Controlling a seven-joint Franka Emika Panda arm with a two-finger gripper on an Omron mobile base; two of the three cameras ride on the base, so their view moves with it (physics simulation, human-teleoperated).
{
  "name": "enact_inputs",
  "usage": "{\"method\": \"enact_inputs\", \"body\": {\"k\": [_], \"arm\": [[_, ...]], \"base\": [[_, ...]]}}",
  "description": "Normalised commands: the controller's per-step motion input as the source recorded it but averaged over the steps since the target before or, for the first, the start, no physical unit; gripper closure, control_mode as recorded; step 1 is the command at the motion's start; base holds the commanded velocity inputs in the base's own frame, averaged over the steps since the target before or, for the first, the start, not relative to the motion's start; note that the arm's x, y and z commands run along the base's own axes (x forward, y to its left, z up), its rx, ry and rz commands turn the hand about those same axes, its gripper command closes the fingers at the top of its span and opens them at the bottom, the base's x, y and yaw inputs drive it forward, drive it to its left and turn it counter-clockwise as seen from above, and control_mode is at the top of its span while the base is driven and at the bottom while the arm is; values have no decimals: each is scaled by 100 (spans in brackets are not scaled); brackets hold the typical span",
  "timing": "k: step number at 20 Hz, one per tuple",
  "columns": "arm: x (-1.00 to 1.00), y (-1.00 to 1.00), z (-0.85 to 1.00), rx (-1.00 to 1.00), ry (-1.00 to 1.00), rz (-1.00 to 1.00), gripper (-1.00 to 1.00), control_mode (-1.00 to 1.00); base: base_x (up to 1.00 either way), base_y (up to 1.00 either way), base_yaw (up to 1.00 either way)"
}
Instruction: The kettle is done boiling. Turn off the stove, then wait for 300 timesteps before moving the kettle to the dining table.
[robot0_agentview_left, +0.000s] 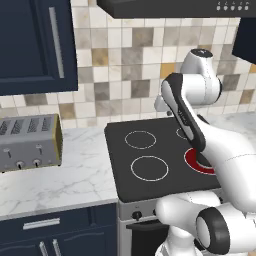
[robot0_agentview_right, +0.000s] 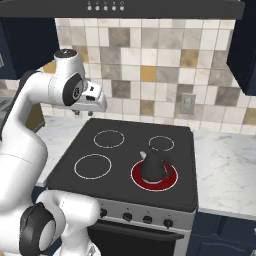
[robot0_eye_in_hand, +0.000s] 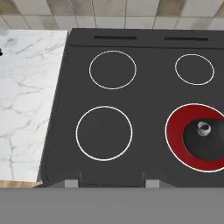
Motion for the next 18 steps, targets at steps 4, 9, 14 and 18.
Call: {"method": "enact_inputs", "body": {"k": [4, 9, 14, 18], "arm": [[0, 10, 0, 0, 0, 0, -100, 100], [0, 0, 0, 0, 0, 0, -100, 100], [0, 0, 0, 0, 0, 0, -100, 100], [0, 0, 0, 0, 0, 0, -100, 100]], "base": [[2, 10, 0], [7, 42, 0], [5, 35, 0], [4, 33, 0]]}}
